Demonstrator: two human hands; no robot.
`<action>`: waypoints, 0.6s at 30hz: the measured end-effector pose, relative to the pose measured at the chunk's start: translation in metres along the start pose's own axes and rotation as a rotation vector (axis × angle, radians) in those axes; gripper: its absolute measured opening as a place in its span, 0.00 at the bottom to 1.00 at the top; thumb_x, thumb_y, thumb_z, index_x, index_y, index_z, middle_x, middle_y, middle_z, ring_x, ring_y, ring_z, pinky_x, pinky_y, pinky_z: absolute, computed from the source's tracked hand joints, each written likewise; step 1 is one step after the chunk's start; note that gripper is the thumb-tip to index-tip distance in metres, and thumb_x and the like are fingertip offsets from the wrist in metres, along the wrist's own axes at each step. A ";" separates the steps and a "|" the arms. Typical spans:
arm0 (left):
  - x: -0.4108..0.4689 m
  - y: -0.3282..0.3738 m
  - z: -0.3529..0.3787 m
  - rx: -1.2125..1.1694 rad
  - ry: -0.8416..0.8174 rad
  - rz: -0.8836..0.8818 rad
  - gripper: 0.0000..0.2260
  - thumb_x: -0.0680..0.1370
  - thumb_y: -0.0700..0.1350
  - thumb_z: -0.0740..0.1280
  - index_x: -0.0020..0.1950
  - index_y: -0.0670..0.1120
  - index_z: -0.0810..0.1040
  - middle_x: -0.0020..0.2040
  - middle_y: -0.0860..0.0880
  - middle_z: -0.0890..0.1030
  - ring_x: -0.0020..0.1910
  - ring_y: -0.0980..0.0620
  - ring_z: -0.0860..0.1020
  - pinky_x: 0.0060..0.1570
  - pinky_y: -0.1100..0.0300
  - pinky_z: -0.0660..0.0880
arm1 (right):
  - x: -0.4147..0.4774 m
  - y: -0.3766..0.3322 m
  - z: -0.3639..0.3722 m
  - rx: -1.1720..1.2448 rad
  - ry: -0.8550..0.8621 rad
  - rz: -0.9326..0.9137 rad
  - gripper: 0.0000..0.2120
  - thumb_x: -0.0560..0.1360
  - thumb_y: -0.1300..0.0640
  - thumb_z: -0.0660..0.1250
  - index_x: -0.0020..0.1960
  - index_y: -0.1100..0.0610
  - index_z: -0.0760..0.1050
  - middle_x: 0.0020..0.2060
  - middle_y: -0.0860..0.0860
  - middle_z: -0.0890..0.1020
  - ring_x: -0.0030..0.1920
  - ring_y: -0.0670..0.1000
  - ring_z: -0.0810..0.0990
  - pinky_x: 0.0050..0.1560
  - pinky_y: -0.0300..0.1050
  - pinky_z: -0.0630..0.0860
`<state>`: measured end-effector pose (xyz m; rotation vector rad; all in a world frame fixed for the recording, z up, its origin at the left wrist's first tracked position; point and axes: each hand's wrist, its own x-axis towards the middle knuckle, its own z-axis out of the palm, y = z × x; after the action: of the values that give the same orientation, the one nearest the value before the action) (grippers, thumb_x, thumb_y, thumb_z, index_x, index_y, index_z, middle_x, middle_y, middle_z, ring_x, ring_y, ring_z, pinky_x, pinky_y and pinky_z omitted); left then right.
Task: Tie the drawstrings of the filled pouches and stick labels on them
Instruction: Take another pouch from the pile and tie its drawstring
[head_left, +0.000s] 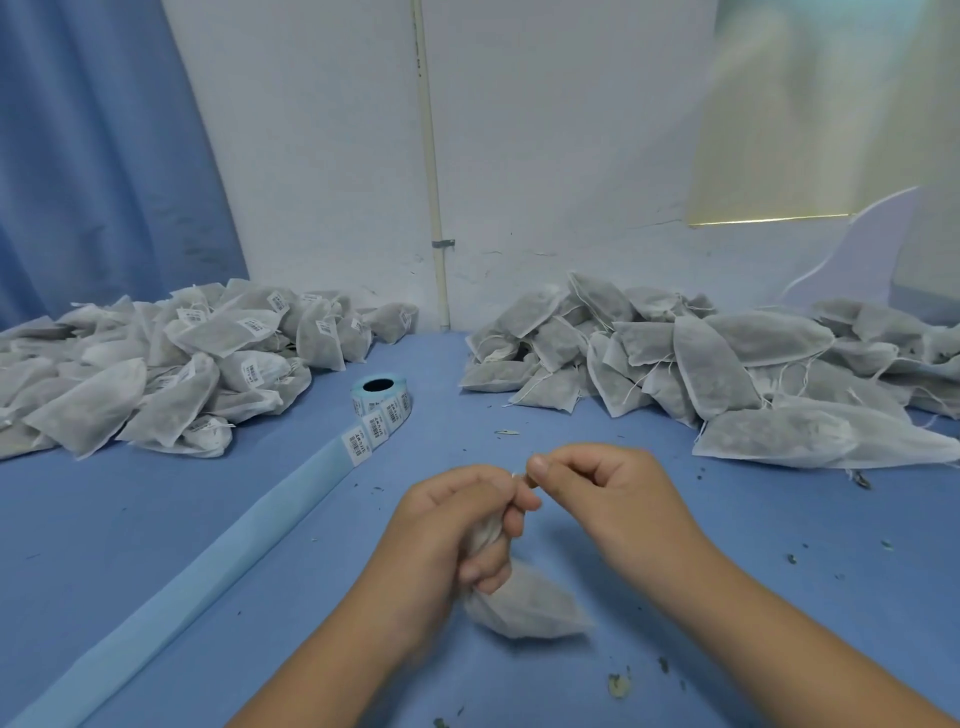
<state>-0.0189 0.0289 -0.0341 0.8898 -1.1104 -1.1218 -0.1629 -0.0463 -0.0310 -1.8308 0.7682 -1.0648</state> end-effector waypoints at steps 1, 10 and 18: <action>0.001 0.000 -0.001 -0.040 0.004 0.025 0.09 0.68 0.47 0.70 0.39 0.42 0.84 0.32 0.47 0.75 0.19 0.57 0.61 0.23 0.64 0.64 | 0.000 0.002 0.002 -0.012 -0.009 -0.010 0.09 0.75 0.50 0.68 0.37 0.47 0.83 0.27 0.46 0.75 0.27 0.42 0.66 0.29 0.32 0.64; 0.003 -0.003 -0.013 0.518 0.329 0.272 0.12 0.79 0.42 0.66 0.45 0.54 0.88 0.32 0.57 0.76 0.27 0.59 0.70 0.30 0.69 0.67 | -0.011 0.003 0.008 -0.639 -0.077 -0.488 0.17 0.76 0.46 0.58 0.34 0.54 0.75 0.25 0.47 0.71 0.29 0.48 0.68 0.31 0.46 0.68; -0.005 -0.005 -0.010 1.094 0.018 0.420 0.13 0.76 0.55 0.63 0.38 0.50 0.81 0.33 0.55 0.75 0.35 0.59 0.74 0.37 0.65 0.68 | -0.010 -0.005 0.000 -0.171 0.045 -0.287 0.12 0.73 0.60 0.68 0.31 0.58 0.76 0.19 0.43 0.67 0.23 0.43 0.61 0.26 0.32 0.60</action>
<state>-0.0101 0.0325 -0.0420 1.3794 -1.8205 -0.0789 -0.1672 -0.0365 -0.0303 -2.1152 0.6513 -1.2582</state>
